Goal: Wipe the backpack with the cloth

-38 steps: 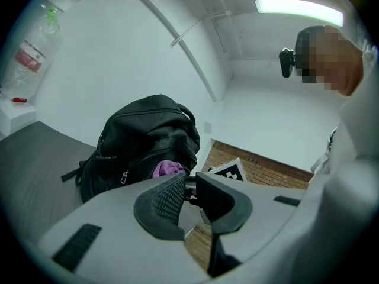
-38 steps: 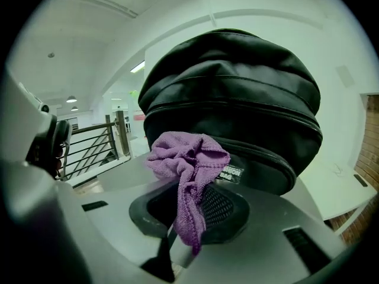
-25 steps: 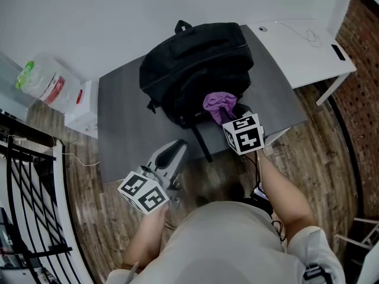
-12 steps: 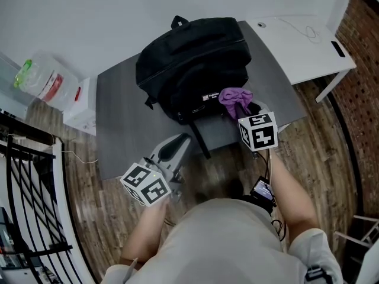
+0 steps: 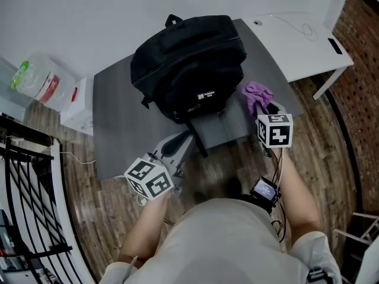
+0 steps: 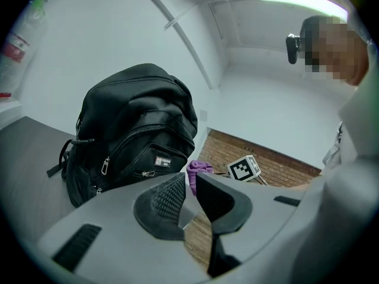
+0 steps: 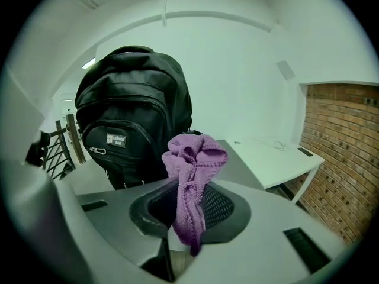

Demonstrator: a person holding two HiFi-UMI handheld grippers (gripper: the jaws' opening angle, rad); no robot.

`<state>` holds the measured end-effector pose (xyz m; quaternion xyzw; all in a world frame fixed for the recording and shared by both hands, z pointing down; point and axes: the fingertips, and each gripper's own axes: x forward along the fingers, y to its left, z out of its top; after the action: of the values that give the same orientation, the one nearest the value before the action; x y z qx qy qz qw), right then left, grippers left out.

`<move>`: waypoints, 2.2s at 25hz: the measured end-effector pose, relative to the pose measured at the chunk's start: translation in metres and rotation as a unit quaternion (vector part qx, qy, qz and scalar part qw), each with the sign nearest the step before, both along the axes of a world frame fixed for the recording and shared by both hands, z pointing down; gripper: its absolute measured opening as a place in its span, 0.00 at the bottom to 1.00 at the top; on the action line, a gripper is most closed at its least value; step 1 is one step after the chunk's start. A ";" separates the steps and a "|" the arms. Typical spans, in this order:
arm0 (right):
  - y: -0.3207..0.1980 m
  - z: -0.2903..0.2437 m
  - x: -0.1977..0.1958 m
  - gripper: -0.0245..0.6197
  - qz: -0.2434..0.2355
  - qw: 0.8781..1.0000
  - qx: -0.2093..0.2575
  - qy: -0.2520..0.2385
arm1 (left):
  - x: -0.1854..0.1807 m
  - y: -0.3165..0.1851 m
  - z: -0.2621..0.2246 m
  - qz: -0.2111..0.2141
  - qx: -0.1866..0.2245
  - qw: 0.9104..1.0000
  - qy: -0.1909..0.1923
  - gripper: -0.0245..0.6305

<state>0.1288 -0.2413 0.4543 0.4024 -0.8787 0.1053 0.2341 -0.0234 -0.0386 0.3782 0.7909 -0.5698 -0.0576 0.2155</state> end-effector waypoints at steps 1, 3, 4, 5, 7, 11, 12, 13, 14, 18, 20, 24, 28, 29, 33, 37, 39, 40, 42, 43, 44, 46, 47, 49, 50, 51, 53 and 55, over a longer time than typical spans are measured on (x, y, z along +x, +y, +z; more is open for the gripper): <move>0.000 0.002 0.004 0.16 0.003 1.000 -0.002 0.001 | 0.000 -0.001 0.003 0.000 -0.002 1.000 -0.002 0.12; 0.003 0.007 0.008 0.16 0.004 1.000 -0.006 0.001 | -0.001 -0.003 0.008 -0.001 -0.005 1.000 -0.008 0.12; 0.006 0.010 0.009 0.16 0.002 1.000 -0.008 0.002 | -0.002 -0.003 0.011 -0.002 -0.008 1.000 -0.010 0.12; 0.012 0.013 0.008 0.16 -0.003 1.000 -0.011 0.003 | -0.003 -0.002 0.014 -0.004 -0.012 1.000 -0.010 0.12; 0.027 0.021 0.005 0.16 -0.020 1.000 -0.018 0.008 | -0.004 0.001 0.020 -0.007 -0.020 1.000 -0.008 0.12; 0.061 0.040 -0.021 0.16 -0.068 0.997 -0.035 0.018 | -0.009 0.004 0.024 -0.013 -0.025 1.000 -0.006 0.12; 0.070 0.045 -0.029 0.16 -0.080 0.996 -0.040 0.021 | -0.010 0.005 0.024 -0.015 -0.025 1.000 -0.006 0.12; 0.078 0.049 -0.037 0.16 -0.092 0.995 -0.045 0.022 | -0.011 0.006 0.024 -0.017 -0.025 1.000 -0.006 0.12; 0.085 0.051 -0.045 0.16 -0.104 0.993 -0.048 0.024 | -0.013 0.008 0.024 -0.019 -0.025 0.999 -0.006 0.12; 0.115 0.058 -0.084 0.16 -0.154 0.986 -0.060 0.023 | -0.023 0.016 0.024 -0.034 -0.027 0.999 -0.006 0.12; 0.131 0.060 -0.102 0.16 -0.181 0.981 -0.063 0.025 | -0.029 0.022 0.025 -0.043 -0.028 0.999 -0.006 0.12; 0.158 0.059 -0.143 0.16 -0.230 0.971 -0.062 0.026 | -0.042 0.032 0.024 -0.061 -0.028 0.998 -0.007 0.12; 0.180 0.052 -0.183 0.16 -0.278 0.959 -0.049 0.027 | -0.055 0.043 0.024 -0.078 -0.030 0.996 -0.005 0.12; 0.183 0.051 -0.192 0.16 -0.287 0.956 -0.043 0.029 | -0.057 0.045 0.024 -0.081 -0.030 0.996 -0.006 0.12; 0.180 0.052 -0.212 0.16 -0.297 0.954 -0.031 0.036 | -0.061 0.050 0.025 -0.087 -0.033 0.996 -0.005 0.12; 0.157 0.051 -0.214 0.16 -0.275 0.961 -0.019 0.038 | -0.065 0.051 0.026 -0.090 -0.034 0.995 -0.006 0.12; 0.144 0.051 -0.207 0.16 -0.256 0.966 -0.014 0.037 | -0.064 0.050 0.026 -0.089 -0.034 0.995 -0.007 0.12; 0.137 0.052 -0.203 0.16 -0.247 0.968 -0.012 0.036 | -0.063 0.049 0.027 -0.088 -0.035 0.995 -0.007 0.12; 0.125 0.053 -0.196 0.16 -0.230 0.973 -0.011 0.035 | -0.061 0.047 0.027 -0.085 -0.036 0.996 -0.008 0.12; 0.119 0.054 -0.192 0.16 -0.222 0.974 -0.011 0.034 | -0.060 0.045 0.027 -0.084 -0.037 0.996 -0.009 0.12; 0.114 0.055 -0.189 0.16 -0.215 0.976 -0.012 0.033 | -0.059 0.043 0.027 -0.082 -0.037 0.996 -0.009 0.12; 0.106 0.058 -0.181 0.16 -0.204 0.978 -0.012 0.033 | -0.055 0.040 0.027 -0.079 -0.039 0.996 -0.011 0.12; 0.102 0.060 -0.178 0.16 -0.199 0.979 -0.012 0.033 | -0.053 0.038 0.027 -0.078 -0.040 0.996 -0.012 0.12; 0.096 0.064 -0.171 0.16 -0.191 0.981 -0.014 0.033 | -0.049 0.036 0.027 -0.076 -0.041 0.996 -0.014 0.12; 0.093 0.065 -0.169 0.16 -0.187 0.982 -0.014 0.032 | -0.047 0.034 0.027 -0.076 -0.042 0.996 -0.015 0.12; 0.090 0.066 -0.166 0.16 -0.183 0.982 -0.014 0.032 | -0.046 0.033 0.026 -0.076 -0.043 0.996 -0.017 0.12; 0.083 0.070 -0.161 0.16 -0.175 0.984 -0.015 0.031 | -0.043 0.031 0.026 -0.077 -0.045 0.996 -0.019 0.12; 0.075 0.073 -0.154 0.16 -0.164 0.986 -0.017 0.031 | -0.041 0.031 0.027 -0.078 -0.047 0.996 -0.021 0.12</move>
<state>-0.0253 -0.1658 0.5272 0.2520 -0.9233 0.0682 0.2818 -0.0641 -0.0079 0.4050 0.7338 -0.6364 -0.0309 0.2358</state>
